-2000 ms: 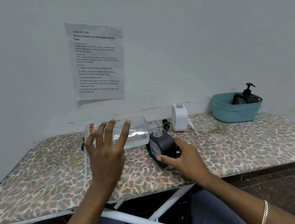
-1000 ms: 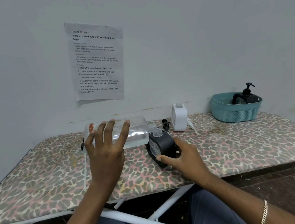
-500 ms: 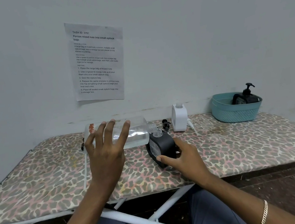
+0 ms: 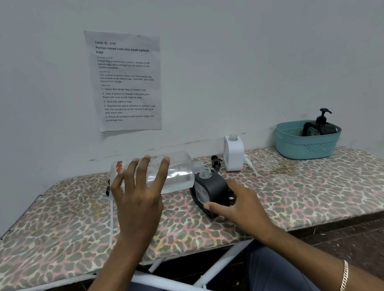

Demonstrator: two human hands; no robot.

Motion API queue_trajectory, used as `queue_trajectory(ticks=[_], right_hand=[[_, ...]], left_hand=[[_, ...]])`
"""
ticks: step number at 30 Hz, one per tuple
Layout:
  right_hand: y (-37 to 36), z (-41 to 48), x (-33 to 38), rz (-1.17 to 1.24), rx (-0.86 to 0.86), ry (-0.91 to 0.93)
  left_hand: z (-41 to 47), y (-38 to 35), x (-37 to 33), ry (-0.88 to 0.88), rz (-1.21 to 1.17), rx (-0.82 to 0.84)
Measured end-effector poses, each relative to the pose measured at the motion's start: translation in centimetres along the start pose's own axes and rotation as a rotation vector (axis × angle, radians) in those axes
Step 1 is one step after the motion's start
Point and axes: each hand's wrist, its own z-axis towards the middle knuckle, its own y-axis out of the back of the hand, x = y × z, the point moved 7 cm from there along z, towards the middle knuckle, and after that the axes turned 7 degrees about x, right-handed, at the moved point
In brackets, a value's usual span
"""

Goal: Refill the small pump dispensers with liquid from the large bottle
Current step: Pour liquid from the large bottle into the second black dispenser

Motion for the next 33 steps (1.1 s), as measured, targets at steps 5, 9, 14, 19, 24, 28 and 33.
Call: queue_trajectory(ticks=[5,9,14,19,24,28,33], right_hand=[[-0.02,0.03,-0.08,-0.001,-0.004,0.007],[-0.03,0.03,-0.19,0.003,0.001,0.003],[0.0,0.04,-0.22,0.011,-0.003,0.005],[0.02,0.09,-0.16,0.009,-0.009,0.013],[-0.03,0.08,-0.25,-0.003,-0.005,0.007],[-0.03,0.12,-0.21,-0.006,-0.004,0.007],[-0.06,0.12,-0.37,0.002,-0.004,0.0]], left_hand=[[0.0,-0.02,0.0,0.001,0.0,-0.001],[0.02,-0.03,0.02,0.001,0.001,-0.004],[0.02,-0.06,0.0,-0.001,0.002,-0.006],[-0.03,-0.07,0.04,0.0,0.003,-0.005],[0.06,-0.03,0.02,0.001,-0.001,-0.005],[0.05,-0.05,0.05,0.001,-0.003,0.001],[0.13,-0.08,0.06,-0.001,-0.006,0.004]])
